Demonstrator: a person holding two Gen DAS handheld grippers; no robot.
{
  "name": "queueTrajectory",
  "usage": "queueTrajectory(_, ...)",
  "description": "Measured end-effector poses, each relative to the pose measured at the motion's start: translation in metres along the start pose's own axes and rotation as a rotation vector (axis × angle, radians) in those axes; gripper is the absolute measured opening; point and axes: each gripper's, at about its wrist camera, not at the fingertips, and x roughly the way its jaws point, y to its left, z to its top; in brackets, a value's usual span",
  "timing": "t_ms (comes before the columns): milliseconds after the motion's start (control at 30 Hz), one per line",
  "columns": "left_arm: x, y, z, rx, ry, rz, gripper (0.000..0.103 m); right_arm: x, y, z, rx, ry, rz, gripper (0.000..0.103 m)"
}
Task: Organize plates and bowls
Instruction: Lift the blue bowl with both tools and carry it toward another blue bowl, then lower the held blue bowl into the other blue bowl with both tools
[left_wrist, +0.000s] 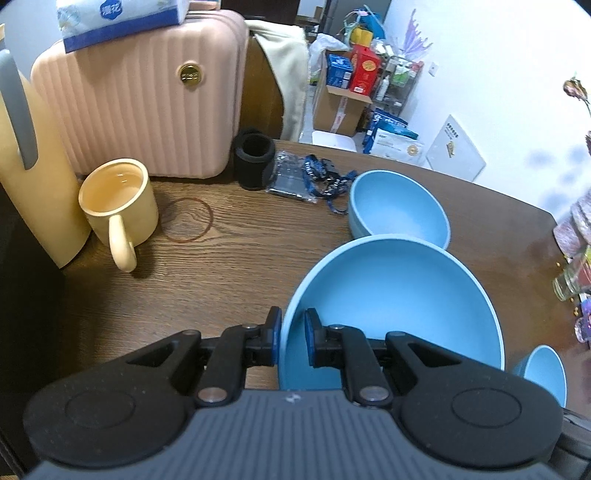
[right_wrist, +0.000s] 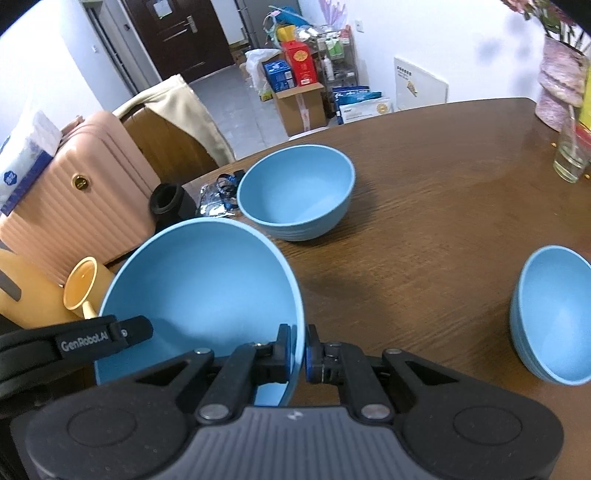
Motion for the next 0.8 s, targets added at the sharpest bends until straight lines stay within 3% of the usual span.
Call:
queueTrajectory(400,-0.016,-0.033,-0.018,0.070,0.006,-0.047,0.014,-0.031,-0.033,-0.018,0.057,-0.034,-0.029,0.007)
queueTrajectory(800,-0.018,-0.093,-0.034,0.146,0.014,-0.073,0.014,-0.049,-0.085,-0.019,0.126,-0.059,-0.070,0.007)
